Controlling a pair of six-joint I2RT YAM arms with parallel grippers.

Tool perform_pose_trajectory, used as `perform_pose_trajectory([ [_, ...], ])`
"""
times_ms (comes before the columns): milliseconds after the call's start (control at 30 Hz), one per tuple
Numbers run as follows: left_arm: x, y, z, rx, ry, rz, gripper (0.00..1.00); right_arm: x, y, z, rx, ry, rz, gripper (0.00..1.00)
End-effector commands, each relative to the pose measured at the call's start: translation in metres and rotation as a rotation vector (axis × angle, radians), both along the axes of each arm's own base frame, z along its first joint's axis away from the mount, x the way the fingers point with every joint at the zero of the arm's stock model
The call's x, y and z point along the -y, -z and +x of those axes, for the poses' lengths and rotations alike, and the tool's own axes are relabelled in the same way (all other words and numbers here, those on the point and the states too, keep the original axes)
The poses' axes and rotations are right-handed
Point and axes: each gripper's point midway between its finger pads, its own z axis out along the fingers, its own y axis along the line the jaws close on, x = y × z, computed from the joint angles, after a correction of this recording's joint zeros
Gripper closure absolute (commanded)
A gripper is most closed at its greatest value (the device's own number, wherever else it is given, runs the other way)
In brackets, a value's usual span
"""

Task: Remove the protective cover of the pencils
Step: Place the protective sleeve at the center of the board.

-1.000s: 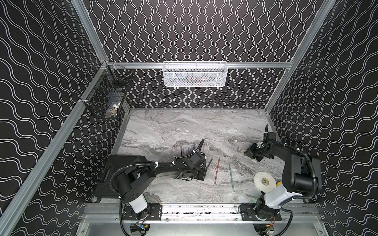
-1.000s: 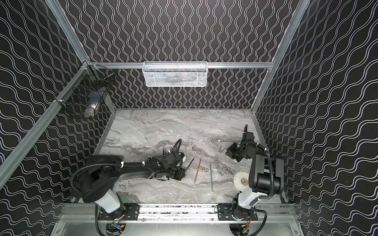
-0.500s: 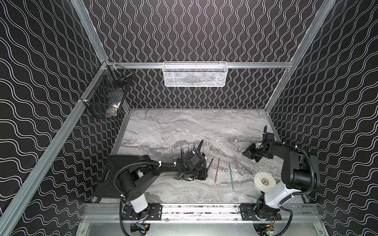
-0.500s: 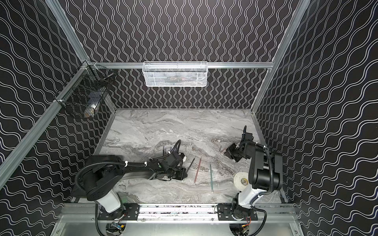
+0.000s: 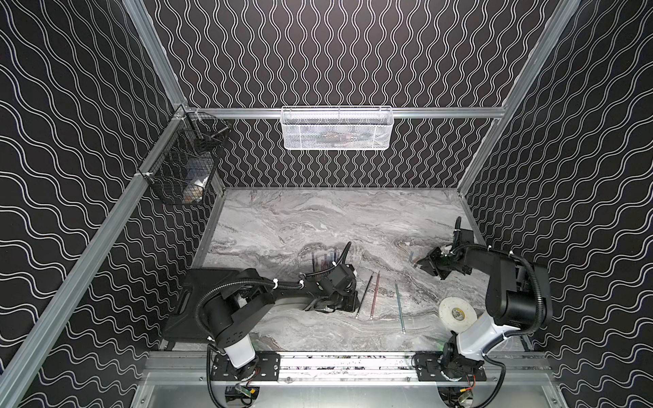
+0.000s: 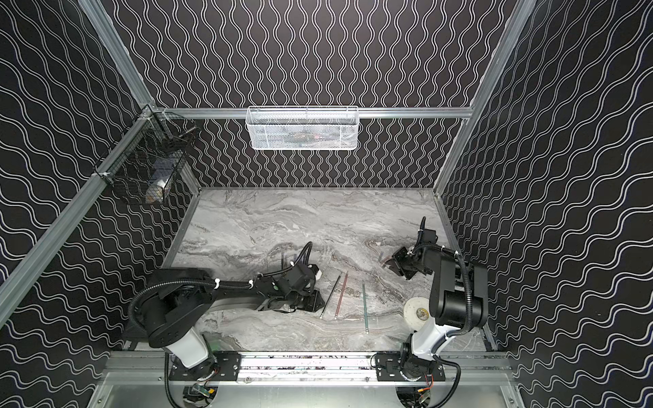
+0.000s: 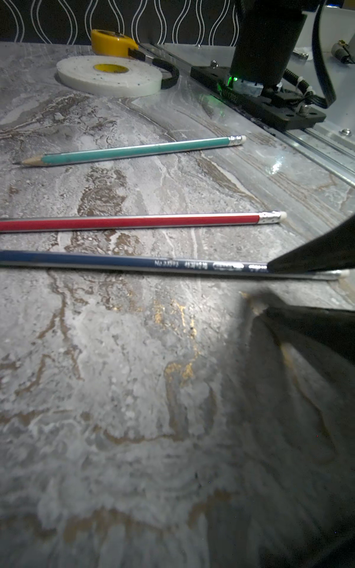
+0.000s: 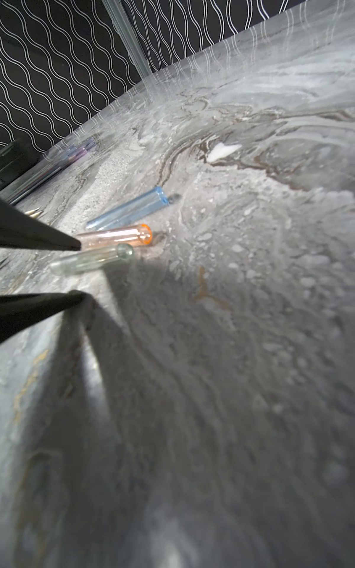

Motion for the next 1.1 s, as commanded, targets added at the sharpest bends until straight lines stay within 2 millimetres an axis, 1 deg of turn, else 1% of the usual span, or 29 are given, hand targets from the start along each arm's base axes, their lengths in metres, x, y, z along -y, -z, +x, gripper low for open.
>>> perform_pose_trajectory([
  [0,0.002,-0.004,0.0,0.0,-0.006,-0.013,0.76,0.0,0.002,-0.001,-0.008,0.008,-0.002,0.75],
  [167,0.003,-0.008,0.002,0.011,-0.002,-0.009,0.76,0.0,-0.001,0.001,0.004,0.007,0.004,0.74],
  [267,0.002,-0.014,0.005,0.034,0.007,0.004,0.76,-0.001,-0.003,0.002,0.01,0.005,0.006,0.74],
  [367,0.001,-0.029,0.011,0.079,0.022,0.02,0.76,-0.001,-0.008,0.002,0.02,0.001,0.008,0.74],
  [433,-0.002,-0.042,0.016,0.121,0.032,0.043,0.76,-0.002,-0.013,0.002,0.034,-0.002,0.008,0.74],
  [500,-0.009,-0.055,0.02,0.163,0.033,0.068,0.76,-0.003,-0.02,0.001,0.051,-0.008,-0.002,0.74],
  [600,-0.023,-0.068,0.027,0.197,0.016,0.097,0.74,-0.005,-0.031,-0.001,0.078,-0.027,-0.037,0.73],
  [733,-0.047,-0.068,0.036,0.198,-0.017,0.141,0.73,-0.01,-0.051,-0.006,0.125,-0.07,-0.087,0.73],
  [833,-0.061,-0.066,0.042,0.188,-0.032,0.176,0.73,-0.017,-0.064,-0.014,0.166,-0.103,-0.109,0.72],
  [933,-0.072,-0.063,0.048,0.183,-0.042,0.21,0.72,-0.021,-0.078,-0.025,0.222,-0.12,-0.119,0.68],
  [1067,-0.076,-0.06,0.055,0.167,-0.041,0.25,0.71,-0.021,-0.088,-0.037,0.257,-0.124,-0.141,0.67],
])
